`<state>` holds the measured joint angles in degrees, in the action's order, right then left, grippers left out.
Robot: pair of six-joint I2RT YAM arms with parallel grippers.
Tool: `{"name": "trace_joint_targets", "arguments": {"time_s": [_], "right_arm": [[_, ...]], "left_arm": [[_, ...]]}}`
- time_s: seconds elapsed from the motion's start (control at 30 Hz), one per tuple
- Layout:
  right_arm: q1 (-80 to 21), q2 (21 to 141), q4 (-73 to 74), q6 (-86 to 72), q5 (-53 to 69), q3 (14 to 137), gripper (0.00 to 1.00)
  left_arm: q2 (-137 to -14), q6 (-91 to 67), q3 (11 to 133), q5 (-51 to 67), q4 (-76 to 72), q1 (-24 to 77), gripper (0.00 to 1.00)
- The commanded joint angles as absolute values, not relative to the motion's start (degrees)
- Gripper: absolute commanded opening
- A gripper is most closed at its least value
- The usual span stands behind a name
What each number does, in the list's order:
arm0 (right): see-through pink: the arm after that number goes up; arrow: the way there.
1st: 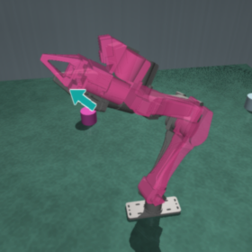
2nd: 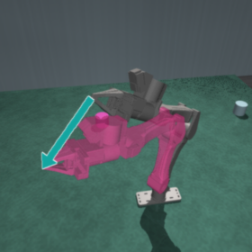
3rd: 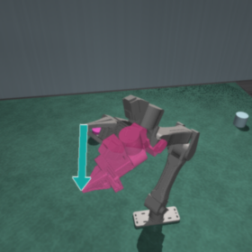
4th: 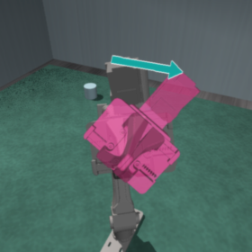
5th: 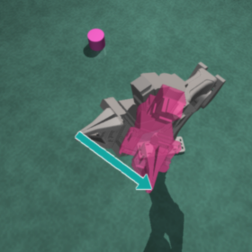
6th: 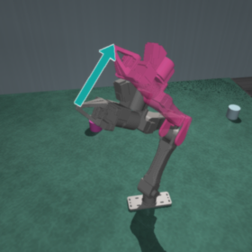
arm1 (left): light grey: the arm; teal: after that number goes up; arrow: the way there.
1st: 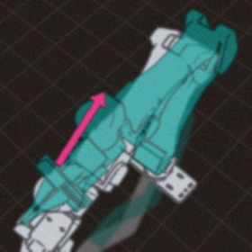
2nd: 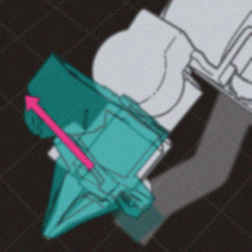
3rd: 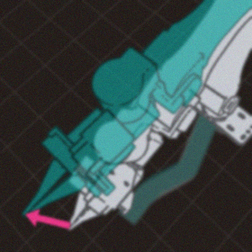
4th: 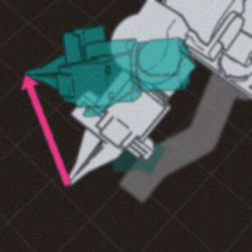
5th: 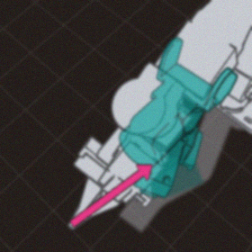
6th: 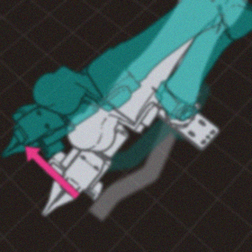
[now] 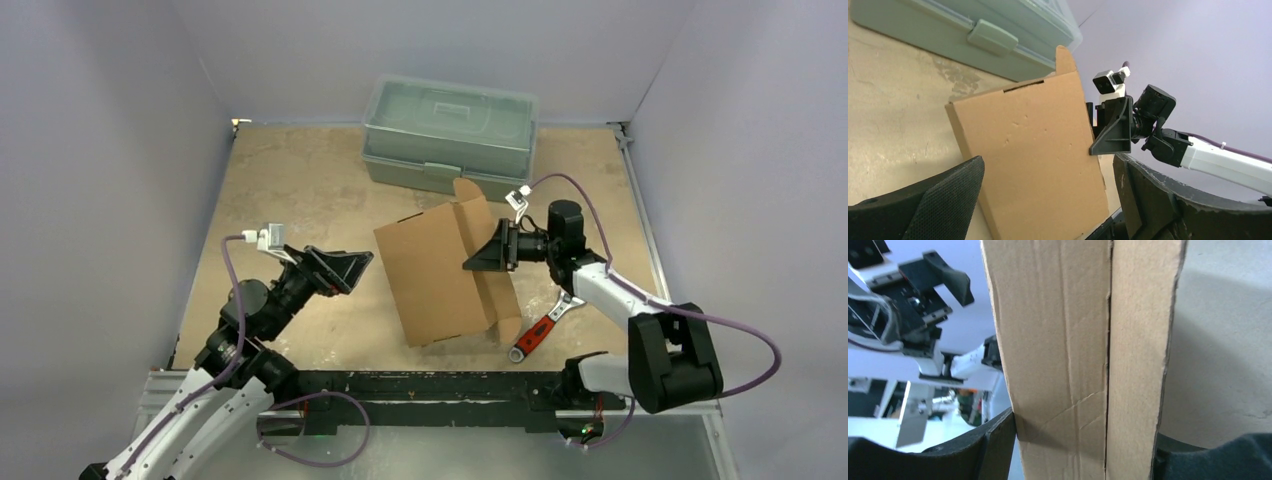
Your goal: Fold the paper box
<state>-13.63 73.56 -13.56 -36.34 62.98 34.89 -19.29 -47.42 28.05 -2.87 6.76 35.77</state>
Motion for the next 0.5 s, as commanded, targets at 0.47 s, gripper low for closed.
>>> {"name": "trace_joint_targets", "arguments": {"time_s": [0.47], "right_arm": [[-9.2, 82.3, -25.4, -45.0, 55.0, 31.0, 0.69]], "left_arm": [[-24.0, -55.9, 18.8, 1.8, -5.3, 35.8, 0.99]]}}
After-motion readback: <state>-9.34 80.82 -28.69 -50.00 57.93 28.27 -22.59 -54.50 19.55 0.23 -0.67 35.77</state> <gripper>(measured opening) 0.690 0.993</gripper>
